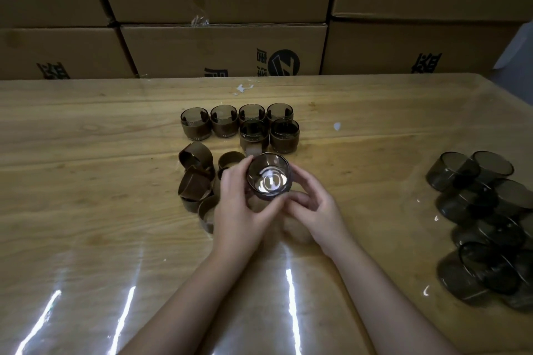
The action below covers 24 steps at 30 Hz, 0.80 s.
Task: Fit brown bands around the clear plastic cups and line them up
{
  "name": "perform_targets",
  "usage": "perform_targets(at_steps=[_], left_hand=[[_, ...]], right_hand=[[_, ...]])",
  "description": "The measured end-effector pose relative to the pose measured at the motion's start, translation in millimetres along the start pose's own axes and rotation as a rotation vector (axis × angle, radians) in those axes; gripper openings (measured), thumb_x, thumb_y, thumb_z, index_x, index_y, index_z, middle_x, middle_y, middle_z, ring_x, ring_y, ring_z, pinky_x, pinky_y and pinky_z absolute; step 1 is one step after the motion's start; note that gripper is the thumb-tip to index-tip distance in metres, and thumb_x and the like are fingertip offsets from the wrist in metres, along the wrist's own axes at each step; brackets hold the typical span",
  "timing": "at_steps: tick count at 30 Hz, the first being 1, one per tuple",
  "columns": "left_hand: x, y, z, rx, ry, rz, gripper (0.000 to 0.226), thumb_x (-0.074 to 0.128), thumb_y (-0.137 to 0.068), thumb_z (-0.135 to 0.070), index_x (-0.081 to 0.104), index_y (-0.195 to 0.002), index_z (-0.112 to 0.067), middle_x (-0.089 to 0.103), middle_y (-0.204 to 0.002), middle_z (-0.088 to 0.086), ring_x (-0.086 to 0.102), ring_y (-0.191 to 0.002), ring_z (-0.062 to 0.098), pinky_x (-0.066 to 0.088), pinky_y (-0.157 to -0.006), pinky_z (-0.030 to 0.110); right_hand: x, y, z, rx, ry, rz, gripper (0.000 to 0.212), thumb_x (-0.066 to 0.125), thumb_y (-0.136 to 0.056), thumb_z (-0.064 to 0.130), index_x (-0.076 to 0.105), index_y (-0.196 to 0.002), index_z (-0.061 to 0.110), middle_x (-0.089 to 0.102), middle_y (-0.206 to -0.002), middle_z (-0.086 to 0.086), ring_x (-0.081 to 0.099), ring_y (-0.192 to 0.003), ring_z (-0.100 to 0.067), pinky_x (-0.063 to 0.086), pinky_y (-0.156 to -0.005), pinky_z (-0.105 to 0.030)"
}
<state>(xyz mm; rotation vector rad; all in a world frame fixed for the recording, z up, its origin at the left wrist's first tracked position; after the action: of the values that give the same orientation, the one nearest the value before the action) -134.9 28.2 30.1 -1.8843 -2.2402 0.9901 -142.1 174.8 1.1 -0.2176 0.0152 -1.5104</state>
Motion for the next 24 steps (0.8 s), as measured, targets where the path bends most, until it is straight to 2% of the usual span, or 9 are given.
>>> perform_targets(at_steps=[2, 4, 6, 8, 10, 12, 17, 20, 24], left_hand=[[-20, -17, -4, 0.019, -0.062, -0.028, 0.068, 0.076, -0.070, -0.047, 0.043, -0.128, -0.036, 0.048, -0.118, -0.023, 0.048, -0.109, -0.011, 0.040, -0.092, 0.009], [-43, -39, -7, 0.042, -0.110, -0.059, 0.069, 0.073, -0.069, -0.054, 0.045, -0.128, -0.034, 0.051, -0.119, -0.021, 0.047, -0.107, -0.010, 0.039, -0.092, 0.011], [-63, -66, -8, 0.057, -0.189, -0.079, 0.071, 0.069, -0.068, -0.058, 0.044, -0.130, -0.033, 0.051, -0.120, -0.019, 0.047, -0.108, -0.006, 0.037, -0.091, 0.012], [-75, -96, -4, -0.008, -0.291, -0.047, 0.078, 0.070, -0.068, -0.057, 0.044, -0.135, -0.026, 0.053, -0.127, -0.009, 0.048, -0.114, 0.005, 0.040, -0.093, 0.023], [-79, -123, 6, -0.094, -0.401, 0.023, 0.080, 0.074, -0.070, -0.051, 0.042, -0.136, -0.020, 0.053, -0.132, -0.001, 0.050, -0.117, 0.015, 0.045, -0.095, 0.033], [-78, -143, 20, -0.196, -0.469, 0.137, 0.079, 0.077, -0.071, -0.046, 0.042, -0.135, -0.017, 0.055, -0.131, 0.004, 0.055, -0.113, 0.020, 0.050, -0.090, 0.036], [-66, -165, 50, -0.362, -0.574, 0.341, 0.074, 0.078, -0.073, -0.044, 0.042, -0.129, -0.011, 0.058, -0.113, 0.008, 0.057, -0.085, 0.015, 0.053, -0.066, 0.030], [-54, -169, 62, -0.422, -0.630, 0.437, 0.074, 0.079, -0.073, -0.040, 0.041, -0.129, -0.010, 0.054, -0.099, 0.004, 0.055, -0.081, 0.015, 0.052, -0.063, 0.028], [-41, -173, 76, -0.455, -0.642, 0.426, 0.078, 0.083, -0.069, -0.040, 0.042, -0.127, -0.007, 0.053, -0.095, 0.004, 0.053, -0.080, 0.016, 0.045, -0.056, 0.025]], right_hand=[[-3, -1, -2, 0.016, -0.030, -0.056, 0.053, 0.065, -0.085, -0.001, 0.060, -0.120, 0.038, 0.066, -0.122, 0.004, 0.071, -0.099, -0.022, 0.056, -0.087, -0.037], [-6, -4, -2, 0.033, -0.064, -0.088, 0.046, 0.058, -0.091, -0.005, 0.056, -0.121, 0.030, 0.067, -0.117, -0.003, 0.072, -0.095, -0.026, 0.056, -0.088, -0.041], [-7, -5, 0, 0.055, -0.080, -0.093, 0.042, 0.055, -0.093, -0.004, 0.055, -0.120, 0.028, 0.068, -0.114, -0.006, 0.072, -0.094, -0.027, 0.058, -0.083, -0.035], [-7, -6, 0, 0.073, -0.078, -0.092, 0.039, 0.054, -0.094, -0.003, 0.056, -0.119, 0.027, 0.069, -0.110, -0.007, 0.072, -0.093, -0.027, 0.058, -0.079, -0.031], [-7, -5, 0, 0.090, -0.073, -0.093, 0.037, 0.054, -0.094, -0.002, 0.057, -0.117, 0.027, 0.070, -0.106, -0.007, 0.072, -0.092, -0.028, 0.058, -0.078, -0.030], [-8, -5, 0, 0.104, -0.076, -0.097, 0.035, 0.053, -0.095, 0.000, 0.058, -0.117, 0.027, 0.071, -0.102, -0.007, 0.071, -0.092, -0.028, 0.057, -0.078, -0.030], [-10, -3, 1, 0.121, -0.057, -0.095, 0.031, 0.052, -0.097, 0.002, 0.058, -0.117, 0.025, 0.074, -0.094, -0.003, 0.072, -0.091, -0.024, 0.057, -0.077, -0.028], [-9, -2, 1, 0.131, -0.065, -0.094, 0.029, 0.051, -0.097, 0.001, 0.059, -0.115, 0.022, 0.074, -0.090, -0.003, 0.072, -0.088, -0.023, 0.057, -0.076, -0.027], [-9, -2, 3, 0.141, -0.072, -0.096, 0.027, 0.051, -0.097, 0.001, 0.061, -0.112, 0.020, 0.073, -0.086, -0.004, 0.072, -0.086, -0.022, 0.057, -0.073, -0.025]])
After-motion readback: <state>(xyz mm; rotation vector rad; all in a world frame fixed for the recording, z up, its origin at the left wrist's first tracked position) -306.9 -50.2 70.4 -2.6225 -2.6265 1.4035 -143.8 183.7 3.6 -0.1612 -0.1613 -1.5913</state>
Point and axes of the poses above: each hand's wrist, its own y-axis away from the middle knuckle, its own x-axis out of the palm, z = x × y, the point moved 2 cm from there along -y, towards the middle knuckle
